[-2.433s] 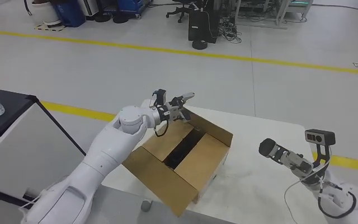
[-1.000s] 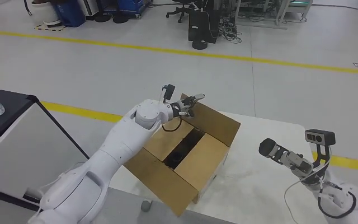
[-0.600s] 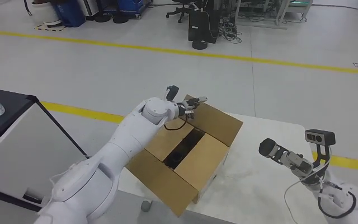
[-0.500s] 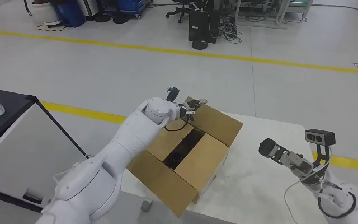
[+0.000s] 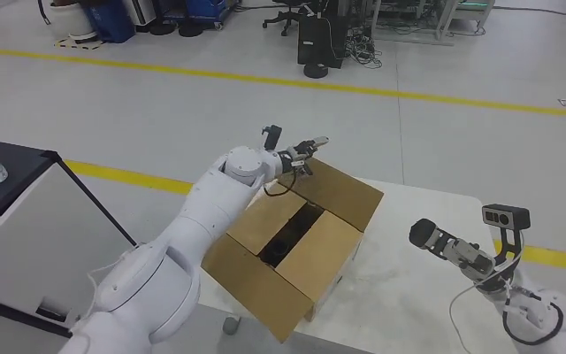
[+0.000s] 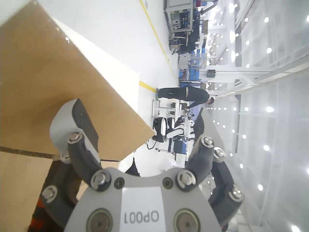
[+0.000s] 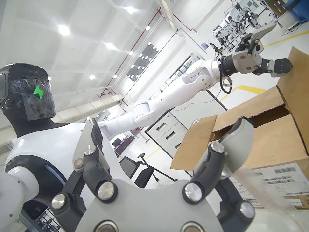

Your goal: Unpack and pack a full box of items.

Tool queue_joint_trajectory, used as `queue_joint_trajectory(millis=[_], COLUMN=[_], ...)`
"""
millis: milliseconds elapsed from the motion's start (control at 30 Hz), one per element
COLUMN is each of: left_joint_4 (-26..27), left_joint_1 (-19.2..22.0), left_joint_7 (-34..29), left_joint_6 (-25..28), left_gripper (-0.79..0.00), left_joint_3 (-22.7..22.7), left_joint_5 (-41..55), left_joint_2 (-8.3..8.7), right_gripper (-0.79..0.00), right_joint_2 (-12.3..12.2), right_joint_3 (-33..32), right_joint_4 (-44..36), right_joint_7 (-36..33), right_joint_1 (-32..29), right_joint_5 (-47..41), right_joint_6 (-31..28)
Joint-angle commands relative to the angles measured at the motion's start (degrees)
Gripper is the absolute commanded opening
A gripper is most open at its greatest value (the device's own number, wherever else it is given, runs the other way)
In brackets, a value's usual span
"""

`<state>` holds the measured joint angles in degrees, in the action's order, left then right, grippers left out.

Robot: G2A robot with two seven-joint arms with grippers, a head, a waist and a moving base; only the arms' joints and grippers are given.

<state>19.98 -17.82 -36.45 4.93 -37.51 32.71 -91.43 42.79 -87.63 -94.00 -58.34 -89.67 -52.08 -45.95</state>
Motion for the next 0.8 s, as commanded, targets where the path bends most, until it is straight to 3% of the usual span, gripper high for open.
queue_joint_trajectory(millis=[0, 333, 500, 767], left_joint_4=[-1.36, -8.24, -10.57, -8.81], left_joint_1=[0.07, -0.08, -0.47, -2.59], left_joint_7=[0.54, 3.12, 3.27, -1.13], left_joint_6=[2.54, 7.08, 3.06, -4.36], left_gripper=[0.0, 0.0, 0.0, 0.0], left_joint_3=[-1.27, -6.65, -6.41, -7.52], left_joint_5=[0.17, -0.04, -4.54, -6.37], left_joint_2=[0.65, 5.34, 7.32, 9.57], right_gripper=[0.0, 0.0, 0.0, 0.0], right_joint_2=[0.0, 0.0, 0.0, 0.0], right_joint_3=[0.0, 0.0, 0.0, 0.0], right_joint_4=[0.0, 0.0, 0.0, 0.0], right_joint_7=[0.0, 0.0, 0.0, 0.0], right_joint_1=[0.0, 0.0, 0.0, 0.0], right_joint_5=[0.0, 0.0, 0.0, 0.0], right_joint_6=[0.0, 0.0, 0.0, 0.0])
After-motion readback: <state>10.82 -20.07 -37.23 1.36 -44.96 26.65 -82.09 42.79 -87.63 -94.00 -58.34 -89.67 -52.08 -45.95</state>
